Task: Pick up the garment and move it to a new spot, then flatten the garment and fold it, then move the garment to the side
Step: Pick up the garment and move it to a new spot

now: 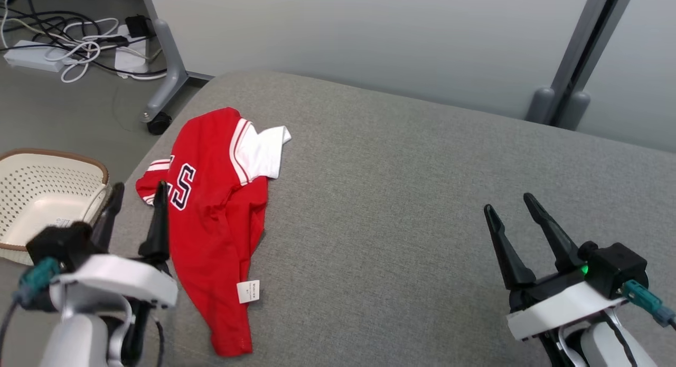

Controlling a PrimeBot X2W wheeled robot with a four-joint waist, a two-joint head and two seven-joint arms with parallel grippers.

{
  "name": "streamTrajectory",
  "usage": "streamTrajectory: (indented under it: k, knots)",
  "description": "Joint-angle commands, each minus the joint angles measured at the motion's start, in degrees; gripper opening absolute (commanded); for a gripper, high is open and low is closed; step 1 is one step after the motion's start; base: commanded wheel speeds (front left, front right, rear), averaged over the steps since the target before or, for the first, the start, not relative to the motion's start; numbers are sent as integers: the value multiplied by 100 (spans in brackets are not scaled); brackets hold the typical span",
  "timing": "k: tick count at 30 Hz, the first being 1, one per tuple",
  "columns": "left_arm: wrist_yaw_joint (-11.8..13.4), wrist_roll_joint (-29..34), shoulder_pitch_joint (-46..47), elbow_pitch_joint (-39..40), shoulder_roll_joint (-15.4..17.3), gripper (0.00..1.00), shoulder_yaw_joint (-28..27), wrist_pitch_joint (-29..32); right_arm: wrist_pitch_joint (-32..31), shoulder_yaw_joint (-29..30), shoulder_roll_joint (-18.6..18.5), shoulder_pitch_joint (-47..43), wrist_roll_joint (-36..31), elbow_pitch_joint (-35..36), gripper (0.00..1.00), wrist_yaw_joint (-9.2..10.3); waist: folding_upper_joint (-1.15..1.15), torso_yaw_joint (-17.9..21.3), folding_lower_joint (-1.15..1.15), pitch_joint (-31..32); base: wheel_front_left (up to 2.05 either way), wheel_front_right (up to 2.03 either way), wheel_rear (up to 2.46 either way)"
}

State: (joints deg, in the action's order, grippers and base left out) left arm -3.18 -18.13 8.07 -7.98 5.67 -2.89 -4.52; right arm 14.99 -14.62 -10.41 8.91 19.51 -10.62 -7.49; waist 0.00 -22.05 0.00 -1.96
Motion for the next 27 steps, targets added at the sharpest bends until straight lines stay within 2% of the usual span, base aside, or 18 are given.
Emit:
streamTrajectory:
  k: [1, 5, 7, 18, 22, 27]
  knots:
    - [-78, -93, 417, -133, 237, 100, -28, 361, 26, -16, -73, 148, -51, 93, 100, -2, 0, 176, 0, -176, 0, 0, 0]
    - [-147, -364, 1187, -555, 557, 100, -168, 986, 26, -108, -128, 389, -57, 270, 100, -2, 0, 500, 0, -416, 0, 0, 0]
    - [-168, -473, 1386, -687, 614, 100, -232, 1090, 26, -128, -131, 459, -53, 319, 100, -2, 0, 596, 0, -485, 0, 0, 0]
    - [-186, -938, 2596, -2930, 1472, 100, -600, 2300, 26, -280, -164, 1194, 8, 793, 100, -2, 0, 1660, 0, -1296, 0, 0, 0]
    - [-241, -1066, 2760, -3612, 1665, 100, -603, 2650, 27, -364, -196, 1328, 2, 885, 100, -2, 0, 1914, 0, -1504, 0, 0, 0]
    - [-308, -1204, 2789, -4318, 1738, 100, -552, 3018, 27, -332, -218, 1379, 8, 912, 100, -2, 0, 2102, 0, -1635, 0, 0, 0]
